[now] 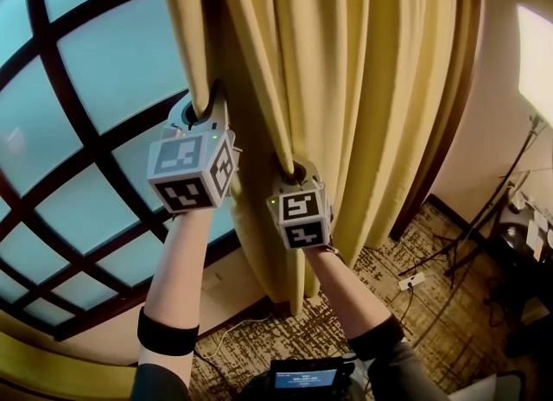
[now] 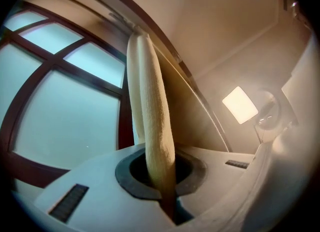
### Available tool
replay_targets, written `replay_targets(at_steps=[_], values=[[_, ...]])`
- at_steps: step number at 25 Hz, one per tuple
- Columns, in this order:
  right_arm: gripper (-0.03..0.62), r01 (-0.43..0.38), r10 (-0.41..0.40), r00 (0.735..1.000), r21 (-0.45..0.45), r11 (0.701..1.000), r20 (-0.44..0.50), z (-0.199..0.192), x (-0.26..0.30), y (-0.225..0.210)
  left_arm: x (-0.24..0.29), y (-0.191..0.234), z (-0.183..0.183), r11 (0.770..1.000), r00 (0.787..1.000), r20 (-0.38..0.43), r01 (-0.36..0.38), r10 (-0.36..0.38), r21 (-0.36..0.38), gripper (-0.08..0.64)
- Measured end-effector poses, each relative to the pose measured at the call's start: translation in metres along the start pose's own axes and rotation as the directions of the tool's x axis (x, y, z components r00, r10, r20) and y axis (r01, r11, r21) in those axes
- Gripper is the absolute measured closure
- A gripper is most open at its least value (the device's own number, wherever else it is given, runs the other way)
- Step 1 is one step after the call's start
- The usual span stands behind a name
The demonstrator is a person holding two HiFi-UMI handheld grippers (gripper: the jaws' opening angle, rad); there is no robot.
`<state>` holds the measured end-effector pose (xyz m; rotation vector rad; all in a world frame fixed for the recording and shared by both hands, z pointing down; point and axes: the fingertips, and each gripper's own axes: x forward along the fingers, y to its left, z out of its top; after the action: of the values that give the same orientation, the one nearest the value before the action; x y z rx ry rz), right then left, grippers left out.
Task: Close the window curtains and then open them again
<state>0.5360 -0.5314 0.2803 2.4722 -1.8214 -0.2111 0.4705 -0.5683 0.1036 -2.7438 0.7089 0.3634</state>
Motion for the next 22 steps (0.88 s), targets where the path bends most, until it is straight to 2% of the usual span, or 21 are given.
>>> replay_targets(at_steps=[6, 11, 18, 22], values=[[0.571, -0.024, 0.023, 0.999, 0.037, 0.999, 0.022, -0.001, 0.003, -0.053, 0.053, -0.057, -0.001, 0.998, 1.000, -0.009, 0.006, -0.006, 0.064, 0.557], [0.572, -0.038, 0.037, 0.999, 0.024, 0.999, 0.039, 0.000, 0.004, -0.111, 0.103, -0.102, 0.004, 0.999, 1.000, 0.000, -0.001, 0.001, 0.034, 0.557], [0.572, -0.053, 0.048, 0.996, 0.069, 0.996, 0.071, 0.006, 0.010, -0.201, 0.159, -0.154, 0.016, 0.997, 0.998, 0.042, -0.046, 0.044, 0.058, 0.557], [0.572, -0.033, 0.027, 0.995, 0.067, 0.997, 0.095, 0.004, 0.010, -0.256, 0.189, -0.187, 0.026, 0.996, 0.997, 0.060, -0.058, 0.054, 0.073, 0.558]])
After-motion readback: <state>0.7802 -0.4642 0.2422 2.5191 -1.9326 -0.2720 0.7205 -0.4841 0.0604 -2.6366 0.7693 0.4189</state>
